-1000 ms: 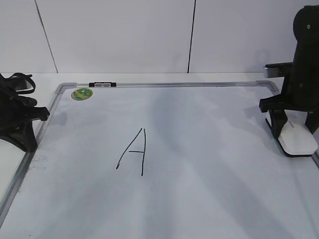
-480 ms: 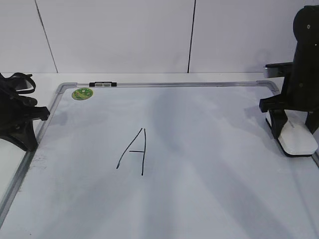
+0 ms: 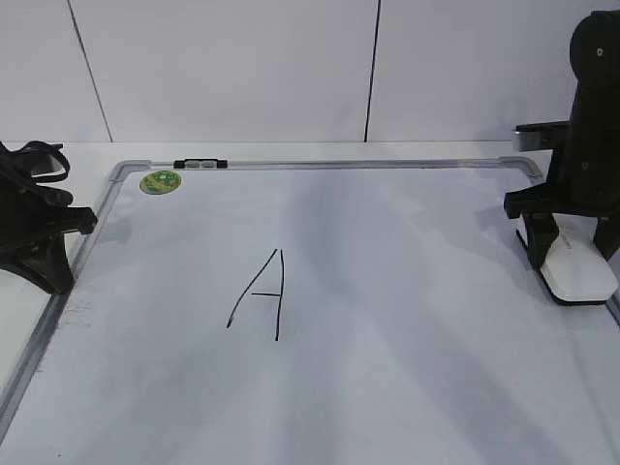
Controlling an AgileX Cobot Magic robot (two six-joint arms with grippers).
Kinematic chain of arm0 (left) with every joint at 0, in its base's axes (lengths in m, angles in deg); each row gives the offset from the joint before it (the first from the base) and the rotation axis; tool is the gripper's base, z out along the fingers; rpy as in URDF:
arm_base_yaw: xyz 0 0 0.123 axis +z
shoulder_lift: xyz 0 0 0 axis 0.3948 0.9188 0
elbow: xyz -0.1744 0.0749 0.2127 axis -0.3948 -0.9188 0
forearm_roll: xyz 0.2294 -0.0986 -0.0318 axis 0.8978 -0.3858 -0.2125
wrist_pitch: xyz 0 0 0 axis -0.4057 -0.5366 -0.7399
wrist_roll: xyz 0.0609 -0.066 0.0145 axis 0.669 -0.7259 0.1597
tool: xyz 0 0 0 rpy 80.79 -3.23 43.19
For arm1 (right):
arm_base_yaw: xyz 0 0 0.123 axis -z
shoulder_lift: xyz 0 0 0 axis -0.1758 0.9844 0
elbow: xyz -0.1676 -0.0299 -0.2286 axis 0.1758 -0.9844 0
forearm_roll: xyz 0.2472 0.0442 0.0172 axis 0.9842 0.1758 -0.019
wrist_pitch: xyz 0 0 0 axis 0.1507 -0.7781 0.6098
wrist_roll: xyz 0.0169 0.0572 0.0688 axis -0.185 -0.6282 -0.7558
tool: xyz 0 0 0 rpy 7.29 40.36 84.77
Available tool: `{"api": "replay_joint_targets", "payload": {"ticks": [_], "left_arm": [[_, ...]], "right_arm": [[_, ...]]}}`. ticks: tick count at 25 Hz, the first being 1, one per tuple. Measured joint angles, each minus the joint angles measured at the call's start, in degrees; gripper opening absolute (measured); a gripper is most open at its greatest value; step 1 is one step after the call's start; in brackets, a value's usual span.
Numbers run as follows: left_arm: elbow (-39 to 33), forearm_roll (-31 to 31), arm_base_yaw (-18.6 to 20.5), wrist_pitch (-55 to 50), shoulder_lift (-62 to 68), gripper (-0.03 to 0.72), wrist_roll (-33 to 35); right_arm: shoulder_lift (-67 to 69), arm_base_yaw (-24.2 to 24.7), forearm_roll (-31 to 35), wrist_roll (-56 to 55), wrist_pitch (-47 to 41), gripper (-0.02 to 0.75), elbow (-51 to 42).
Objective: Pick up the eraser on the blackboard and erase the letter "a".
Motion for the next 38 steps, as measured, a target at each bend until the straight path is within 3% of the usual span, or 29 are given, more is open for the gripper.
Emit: {"api": "replay_joint_targets", "payload": {"ticks": [30,34,38], "left_arm": [[0.0,-0.1,0.0,0.2,0.0,0.044,0.0],[0.0,0.0,0.0,0.2,0.0,0.092,0.0],[0.0,0.4,0.0,0.6,0.0,0.199,0.0]], "right_arm": [[-0.3,0.0,-0.1,0.0,0.1,0.605,1.5],[-0.3,0.0,-0.1,-0.1,0.1,0.605,3.1],[-0.3,0.0,-0.1,-0.2,0.1,0.605,3.2]]}}
